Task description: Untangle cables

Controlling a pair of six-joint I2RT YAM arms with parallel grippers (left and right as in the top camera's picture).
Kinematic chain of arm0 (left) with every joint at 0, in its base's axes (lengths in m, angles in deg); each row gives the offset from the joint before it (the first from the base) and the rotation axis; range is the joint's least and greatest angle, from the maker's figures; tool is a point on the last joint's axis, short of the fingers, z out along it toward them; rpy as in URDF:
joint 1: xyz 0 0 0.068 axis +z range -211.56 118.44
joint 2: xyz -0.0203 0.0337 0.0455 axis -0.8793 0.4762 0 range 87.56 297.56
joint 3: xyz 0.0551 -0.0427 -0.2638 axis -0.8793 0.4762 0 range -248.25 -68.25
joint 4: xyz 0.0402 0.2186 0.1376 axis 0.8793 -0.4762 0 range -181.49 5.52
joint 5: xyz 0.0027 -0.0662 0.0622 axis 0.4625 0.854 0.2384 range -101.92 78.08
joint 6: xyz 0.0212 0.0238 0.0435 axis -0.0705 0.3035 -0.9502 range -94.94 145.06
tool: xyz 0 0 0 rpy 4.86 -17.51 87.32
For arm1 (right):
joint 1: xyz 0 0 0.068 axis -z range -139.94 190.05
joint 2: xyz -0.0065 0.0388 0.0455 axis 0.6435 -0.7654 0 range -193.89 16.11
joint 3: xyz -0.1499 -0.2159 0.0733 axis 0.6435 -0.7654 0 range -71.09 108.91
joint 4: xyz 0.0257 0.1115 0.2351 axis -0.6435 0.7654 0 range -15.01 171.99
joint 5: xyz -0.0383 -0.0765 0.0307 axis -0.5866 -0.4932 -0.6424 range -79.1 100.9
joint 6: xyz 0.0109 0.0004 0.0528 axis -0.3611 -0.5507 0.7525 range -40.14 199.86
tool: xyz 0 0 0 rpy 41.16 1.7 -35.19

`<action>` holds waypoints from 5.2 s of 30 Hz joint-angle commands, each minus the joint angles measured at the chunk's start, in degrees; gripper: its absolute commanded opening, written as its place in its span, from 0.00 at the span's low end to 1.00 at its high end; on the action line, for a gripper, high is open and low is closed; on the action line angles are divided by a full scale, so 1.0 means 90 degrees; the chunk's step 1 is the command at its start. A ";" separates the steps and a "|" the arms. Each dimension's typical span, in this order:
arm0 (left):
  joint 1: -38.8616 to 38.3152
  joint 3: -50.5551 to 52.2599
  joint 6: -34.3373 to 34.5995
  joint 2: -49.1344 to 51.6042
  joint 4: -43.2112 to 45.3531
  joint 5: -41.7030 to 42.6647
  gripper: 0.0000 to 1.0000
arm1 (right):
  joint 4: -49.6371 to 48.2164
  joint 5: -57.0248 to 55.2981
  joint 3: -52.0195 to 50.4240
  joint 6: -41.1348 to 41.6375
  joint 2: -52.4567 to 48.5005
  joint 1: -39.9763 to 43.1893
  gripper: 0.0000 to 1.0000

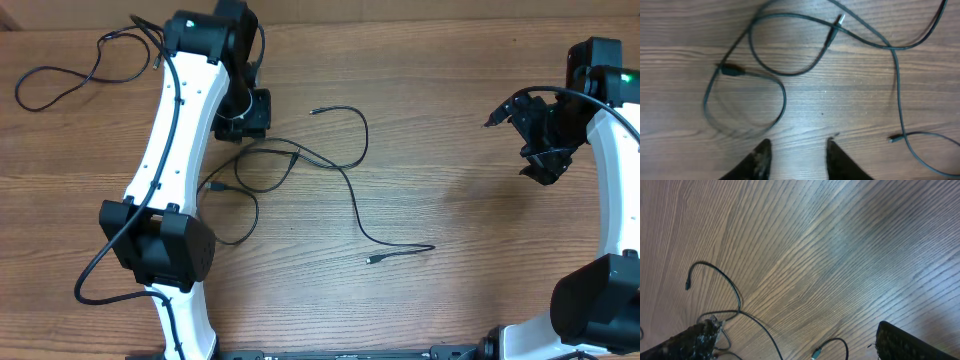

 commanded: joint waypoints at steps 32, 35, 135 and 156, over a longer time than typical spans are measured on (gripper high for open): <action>0.1093 0.0449 -0.2691 0.1812 0.1741 -0.2137 0.99 | 0.0002 -0.0046 0.0010 0.0022 -0.0002 0.0012 1.00; 0.1326 0.0449 -0.3130 0.1809 0.1712 -0.1671 1.00 | 0.0002 -0.0046 0.0010 0.0022 -0.0002 0.0012 1.00; 0.1603 -0.4537 0.0491 0.1710 0.1508 0.0680 0.04 | 0.0002 -0.0046 0.0010 0.0022 -0.0002 0.0012 1.00; 0.1668 -0.6222 0.1515 0.1290 0.0663 0.0284 0.04 | 0.0002 -0.0046 0.0010 0.0022 -0.0002 0.0012 1.00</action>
